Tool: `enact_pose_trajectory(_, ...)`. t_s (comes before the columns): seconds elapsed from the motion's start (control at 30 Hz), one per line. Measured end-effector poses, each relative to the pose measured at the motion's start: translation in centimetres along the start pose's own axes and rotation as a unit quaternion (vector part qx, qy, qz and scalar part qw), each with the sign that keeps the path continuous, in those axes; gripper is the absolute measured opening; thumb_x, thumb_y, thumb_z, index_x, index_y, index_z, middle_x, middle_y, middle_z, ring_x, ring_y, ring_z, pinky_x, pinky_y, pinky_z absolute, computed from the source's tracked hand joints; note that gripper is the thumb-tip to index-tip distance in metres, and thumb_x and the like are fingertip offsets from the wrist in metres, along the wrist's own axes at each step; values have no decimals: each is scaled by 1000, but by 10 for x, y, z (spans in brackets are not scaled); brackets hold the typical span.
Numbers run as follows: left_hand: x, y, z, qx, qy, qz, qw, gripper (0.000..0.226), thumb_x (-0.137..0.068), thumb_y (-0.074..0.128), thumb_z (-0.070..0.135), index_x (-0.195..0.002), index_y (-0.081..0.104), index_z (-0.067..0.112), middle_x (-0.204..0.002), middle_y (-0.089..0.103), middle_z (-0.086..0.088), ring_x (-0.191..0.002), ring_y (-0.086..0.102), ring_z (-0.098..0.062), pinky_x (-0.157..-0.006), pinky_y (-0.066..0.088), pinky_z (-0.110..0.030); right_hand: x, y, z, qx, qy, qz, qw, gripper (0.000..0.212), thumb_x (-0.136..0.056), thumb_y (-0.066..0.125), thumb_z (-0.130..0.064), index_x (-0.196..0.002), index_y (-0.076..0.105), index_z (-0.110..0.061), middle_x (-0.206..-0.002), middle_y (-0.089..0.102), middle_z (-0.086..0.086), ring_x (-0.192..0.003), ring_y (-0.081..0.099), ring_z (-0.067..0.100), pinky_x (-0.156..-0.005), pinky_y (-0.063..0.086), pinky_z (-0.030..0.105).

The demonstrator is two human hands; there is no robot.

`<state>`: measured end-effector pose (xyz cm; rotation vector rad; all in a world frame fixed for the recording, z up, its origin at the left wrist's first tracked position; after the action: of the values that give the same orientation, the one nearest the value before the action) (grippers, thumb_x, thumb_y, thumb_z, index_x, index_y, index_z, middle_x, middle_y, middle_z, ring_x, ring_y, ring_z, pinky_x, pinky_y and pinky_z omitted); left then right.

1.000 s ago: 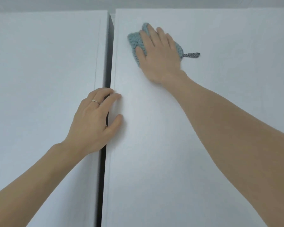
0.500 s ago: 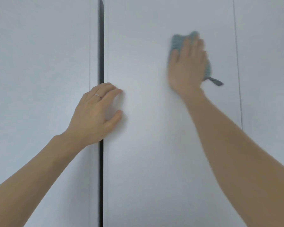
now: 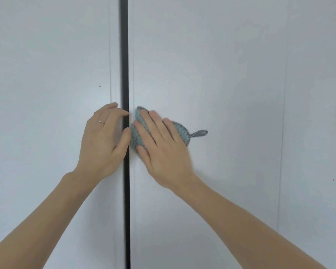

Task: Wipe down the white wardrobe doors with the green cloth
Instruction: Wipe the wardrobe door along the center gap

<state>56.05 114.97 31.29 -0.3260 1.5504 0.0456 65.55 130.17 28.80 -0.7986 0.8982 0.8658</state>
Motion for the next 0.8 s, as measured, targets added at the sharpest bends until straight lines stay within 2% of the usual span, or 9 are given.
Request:
enact_pose_trajectory(0.07,30,4,4,1,-8,-17,1000,39,-100,52,27,-132,61,6,-139,61,-8,-146,41,-25,-119,29,-36,65,11,-27,4,-17,-32,999,55,-111,33,-38,-161,30,-14,-170,16,5,-158,11,23,-126,20,45)
enact_pose_trajectory(0.17,72,9,5,-8,3,-47,999,46,-102,48,33,-135,62,5,-141,61,-7,-149,40,-25,-122,30,-39,150,27,-65,9,-45,-76,996,55,-110,37,-41,-160,33,-17,-170,19,3,-157,16,22,-124,26,44)
enact_pose_trajectory(0.3,110,11,3,-38,30,-88,995,47,-103,50,31,-139,62,4,-145,59,-8,-153,36,-26,-126,26,-38,188,27,-76,0,-63,-122,990,56,-108,42,-43,-159,35,-21,-170,20,0,-157,18,19,-120,28,41)
enact_pose_trajectory(0.4,111,3,3,-49,52,-92,993,47,-102,50,32,-138,61,5,-145,59,-7,-148,42,-28,-124,28,-38,144,16,-59,12,-70,-105,992,57,-109,38,-43,-161,30,-21,-170,17,-1,-157,15,17,-122,27,40)
enact_pose_trajectory(0.5,82,-2,0,-57,70,-68,994,47,-101,50,31,-137,61,4,-140,61,-8,-139,49,-30,-121,32,-37,46,-1,-12,35,-32,-48,998,57,-111,29,-43,-163,23,-20,-171,11,-2,-158,8,17,-124,20,41)
enact_pose_trajectory(0.6,41,-6,-3,-62,69,-49,995,48,-101,49,32,-137,60,3,-140,61,-10,-138,49,-31,-119,31,-37,-63,-22,42,49,28,2,998,58,-110,23,-41,-161,28,-15,-171,17,2,-158,13,21,-120,21,44)
enact_pose_trajectory(0.7,0,-6,2,-59,75,-28,995,44,-99,52,28,-134,62,4,-139,60,-11,-135,48,-31,-114,32,-37,-137,-42,85,63,52,-1,997,62,-108,17,-42,-161,25,-12,-171,16,4,-157,14,23,-117,20,45)
enact_pose_trajectory(0.8,-22,1,11,-43,55,-8,998,41,-96,55,25,-132,62,5,-140,58,-10,-136,45,-30,-109,29,-32,-162,-52,104,70,77,9,995,62,-108,13,-42,-162,22,-13,-170,15,4,-157,14,21,-116,15,41)
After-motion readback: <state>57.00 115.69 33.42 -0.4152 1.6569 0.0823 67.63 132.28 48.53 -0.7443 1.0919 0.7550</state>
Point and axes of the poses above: each hand's wrist, its own x-axis away from the middle knuckle, its own y-axis out of the palm, z = x × y, the point moved 1 cm from there along -x, towards the middle knuckle
